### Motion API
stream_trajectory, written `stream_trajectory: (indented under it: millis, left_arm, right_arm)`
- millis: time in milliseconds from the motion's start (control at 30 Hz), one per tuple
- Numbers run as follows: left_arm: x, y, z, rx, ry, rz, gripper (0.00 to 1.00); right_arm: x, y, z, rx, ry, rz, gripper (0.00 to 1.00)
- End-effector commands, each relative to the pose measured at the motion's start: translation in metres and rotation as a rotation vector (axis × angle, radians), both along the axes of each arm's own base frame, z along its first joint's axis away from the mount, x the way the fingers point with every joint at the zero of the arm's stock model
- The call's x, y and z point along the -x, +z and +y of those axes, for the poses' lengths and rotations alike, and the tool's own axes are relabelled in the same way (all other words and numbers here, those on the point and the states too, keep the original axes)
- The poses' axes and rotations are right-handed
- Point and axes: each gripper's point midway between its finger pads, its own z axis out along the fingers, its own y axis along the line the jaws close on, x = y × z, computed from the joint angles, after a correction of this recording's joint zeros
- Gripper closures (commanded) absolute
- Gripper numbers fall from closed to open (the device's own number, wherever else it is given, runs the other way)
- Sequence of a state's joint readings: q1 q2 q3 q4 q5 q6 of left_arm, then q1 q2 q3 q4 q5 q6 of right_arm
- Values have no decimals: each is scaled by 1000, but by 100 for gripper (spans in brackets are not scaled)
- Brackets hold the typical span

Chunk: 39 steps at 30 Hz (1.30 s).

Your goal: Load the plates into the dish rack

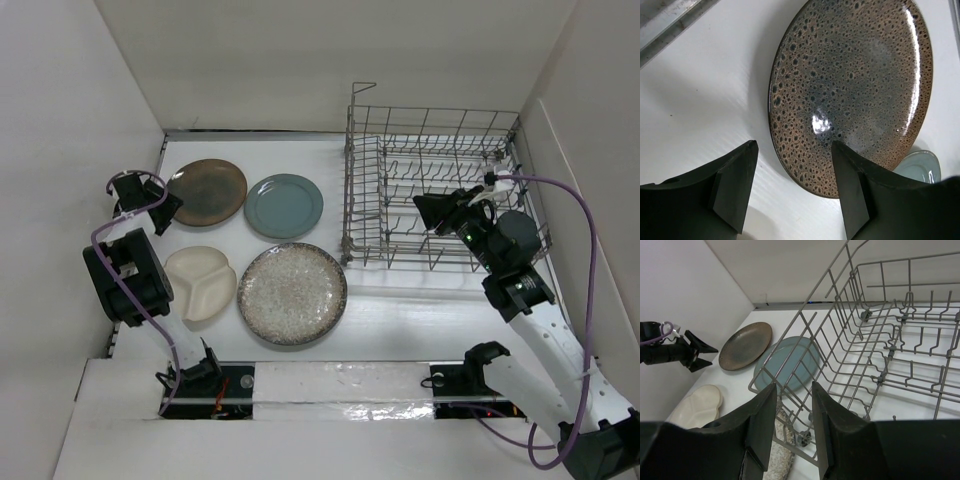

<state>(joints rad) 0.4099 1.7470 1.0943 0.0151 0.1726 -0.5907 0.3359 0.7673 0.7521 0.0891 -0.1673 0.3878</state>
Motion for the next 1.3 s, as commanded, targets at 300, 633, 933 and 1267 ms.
stream_trajectory:
  millis: [300,633,933,1267]
  left_arm:
    - [-18,-28,-5,96,-38,0,44]
    - [-21,-48,-13,184,-6,-19,49]
    - [-25,-48,-13,218,39,-52,57]
    - [-26,-41,-6,239,53,-129,91]
  right_arm:
    - [3,7,1,7,-2,-35,60]
    - [4,9,-2,9,-17,-41,60]
    - [5,13,-6,8,-38,-51,60]
    - [9,15,-6,11,-42,-60,60]
